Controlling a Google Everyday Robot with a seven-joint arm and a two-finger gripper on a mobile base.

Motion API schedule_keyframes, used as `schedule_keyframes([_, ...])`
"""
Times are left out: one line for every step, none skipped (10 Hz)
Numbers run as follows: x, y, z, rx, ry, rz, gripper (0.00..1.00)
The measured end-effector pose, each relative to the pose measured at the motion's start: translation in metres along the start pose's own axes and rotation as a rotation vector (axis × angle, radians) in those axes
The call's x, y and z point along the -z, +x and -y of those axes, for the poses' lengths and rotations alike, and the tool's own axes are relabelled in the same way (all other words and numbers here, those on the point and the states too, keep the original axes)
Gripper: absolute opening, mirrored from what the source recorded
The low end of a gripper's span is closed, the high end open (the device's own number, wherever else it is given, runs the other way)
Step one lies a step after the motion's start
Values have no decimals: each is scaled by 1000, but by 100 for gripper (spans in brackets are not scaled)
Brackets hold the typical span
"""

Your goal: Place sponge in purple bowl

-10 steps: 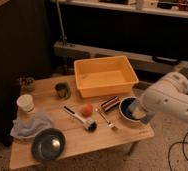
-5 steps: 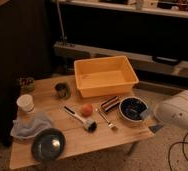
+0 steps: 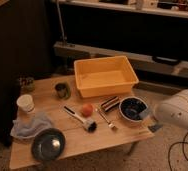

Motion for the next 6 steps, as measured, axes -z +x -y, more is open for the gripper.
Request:
schedule_keyframes([0, 0, 0, -1, 0, 0, 15])
schedule_keyframes([0, 1, 3, -7, 7, -5, 15])
schedule_keyframes([1, 0, 11, -24, 23, -15, 15])
schedule_keyframes([0, -1, 24, -47, 33, -24, 15])
schedule_keyframes([-2, -5, 40, -67, 42, -30, 15])
schedule_keyframes([-8, -11, 55, -80, 50, -37, 15])
